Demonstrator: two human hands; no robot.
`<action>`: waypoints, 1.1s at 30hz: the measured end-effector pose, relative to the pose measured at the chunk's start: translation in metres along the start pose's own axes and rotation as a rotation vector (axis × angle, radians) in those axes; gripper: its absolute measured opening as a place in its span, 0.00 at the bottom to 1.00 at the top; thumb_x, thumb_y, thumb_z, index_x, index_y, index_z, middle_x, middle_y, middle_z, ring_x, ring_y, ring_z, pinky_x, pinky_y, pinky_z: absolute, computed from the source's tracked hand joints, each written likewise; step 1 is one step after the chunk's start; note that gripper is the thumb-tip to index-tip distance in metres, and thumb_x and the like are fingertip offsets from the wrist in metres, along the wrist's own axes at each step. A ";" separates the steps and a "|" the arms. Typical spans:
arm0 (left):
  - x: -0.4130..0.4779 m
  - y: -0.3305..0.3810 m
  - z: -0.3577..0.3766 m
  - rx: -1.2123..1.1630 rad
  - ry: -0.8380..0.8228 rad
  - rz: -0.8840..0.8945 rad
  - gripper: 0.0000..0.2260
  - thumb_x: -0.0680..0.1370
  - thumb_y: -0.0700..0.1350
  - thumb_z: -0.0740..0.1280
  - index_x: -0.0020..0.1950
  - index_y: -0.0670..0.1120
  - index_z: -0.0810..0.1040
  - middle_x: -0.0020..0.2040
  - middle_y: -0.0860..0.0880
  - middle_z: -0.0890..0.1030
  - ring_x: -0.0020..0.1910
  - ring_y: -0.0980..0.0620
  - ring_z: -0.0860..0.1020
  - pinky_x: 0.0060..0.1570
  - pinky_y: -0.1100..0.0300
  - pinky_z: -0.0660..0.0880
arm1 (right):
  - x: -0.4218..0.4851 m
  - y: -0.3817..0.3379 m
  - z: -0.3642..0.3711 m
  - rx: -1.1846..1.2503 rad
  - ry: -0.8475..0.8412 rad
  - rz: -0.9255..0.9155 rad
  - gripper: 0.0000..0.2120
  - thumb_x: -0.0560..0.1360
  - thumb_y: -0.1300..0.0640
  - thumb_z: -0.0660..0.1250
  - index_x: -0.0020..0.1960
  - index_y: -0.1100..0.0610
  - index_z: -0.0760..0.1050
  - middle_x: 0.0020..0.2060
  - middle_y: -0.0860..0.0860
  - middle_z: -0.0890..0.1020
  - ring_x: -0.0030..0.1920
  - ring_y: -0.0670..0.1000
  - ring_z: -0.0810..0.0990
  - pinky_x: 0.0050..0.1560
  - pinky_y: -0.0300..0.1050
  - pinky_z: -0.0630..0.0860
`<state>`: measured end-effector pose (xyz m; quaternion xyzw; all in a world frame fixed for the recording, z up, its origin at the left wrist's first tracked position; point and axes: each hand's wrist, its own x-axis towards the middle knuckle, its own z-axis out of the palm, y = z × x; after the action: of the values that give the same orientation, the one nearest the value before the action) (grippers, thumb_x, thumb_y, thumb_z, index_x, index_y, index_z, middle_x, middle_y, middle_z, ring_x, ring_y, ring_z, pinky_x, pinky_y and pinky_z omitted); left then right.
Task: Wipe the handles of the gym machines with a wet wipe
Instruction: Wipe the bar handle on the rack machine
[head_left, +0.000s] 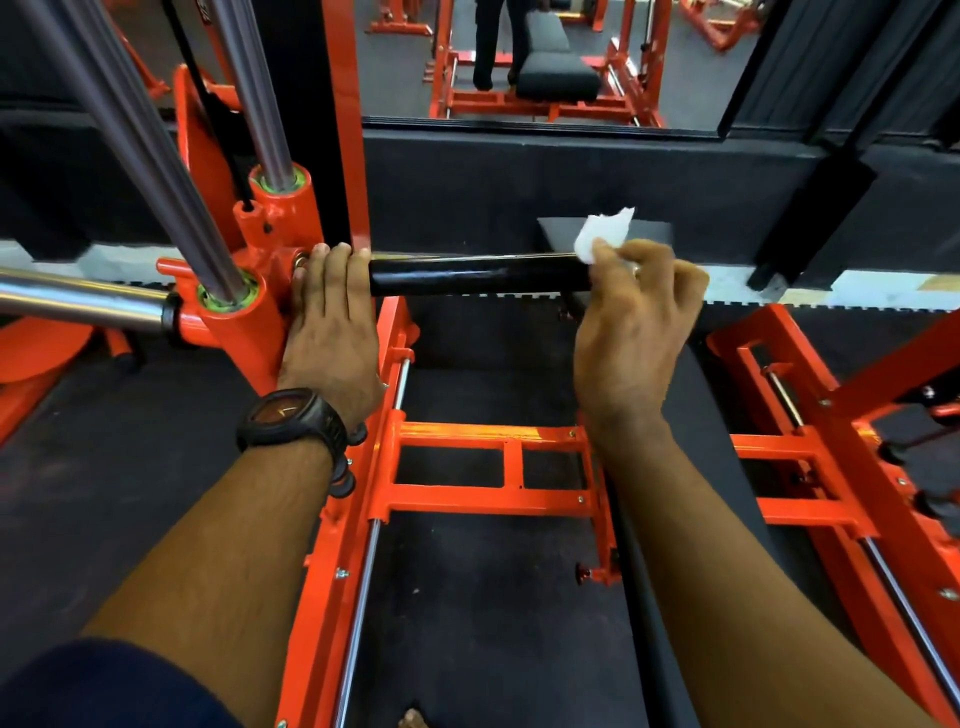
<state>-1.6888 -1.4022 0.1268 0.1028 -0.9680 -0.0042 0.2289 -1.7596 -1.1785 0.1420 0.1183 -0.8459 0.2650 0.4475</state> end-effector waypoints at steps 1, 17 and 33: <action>0.000 -0.001 0.000 -0.001 0.008 -0.002 0.44 0.65 0.35 0.65 0.79 0.34 0.51 0.79 0.35 0.56 0.80 0.35 0.50 0.79 0.45 0.43 | -0.003 -0.005 0.001 -0.009 -0.002 -0.019 0.16 0.75 0.68 0.64 0.60 0.61 0.81 0.56 0.56 0.81 0.53 0.55 0.65 0.51 0.48 0.69; 0.001 0.000 0.004 0.006 -0.028 -0.015 0.48 0.62 0.33 0.71 0.79 0.35 0.52 0.78 0.36 0.58 0.79 0.36 0.51 0.79 0.46 0.43 | 0.028 -0.060 -0.005 -0.052 -0.427 -0.205 0.13 0.72 0.70 0.68 0.55 0.63 0.78 0.52 0.59 0.80 0.56 0.59 0.76 0.58 0.51 0.75; 0.000 0.001 0.004 -0.005 0.028 -0.015 0.43 0.63 0.40 0.56 0.79 0.35 0.53 0.78 0.36 0.58 0.80 0.36 0.51 0.78 0.47 0.40 | 0.024 -0.064 0.015 0.060 -0.356 -0.217 0.10 0.75 0.67 0.68 0.54 0.58 0.81 0.49 0.53 0.81 0.51 0.55 0.76 0.49 0.45 0.73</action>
<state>-1.6910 -1.4019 0.1229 0.1093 -0.9639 -0.0069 0.2427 -1.7554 -1.2389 0.1766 0.2668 -0.8857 0.2153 0.3131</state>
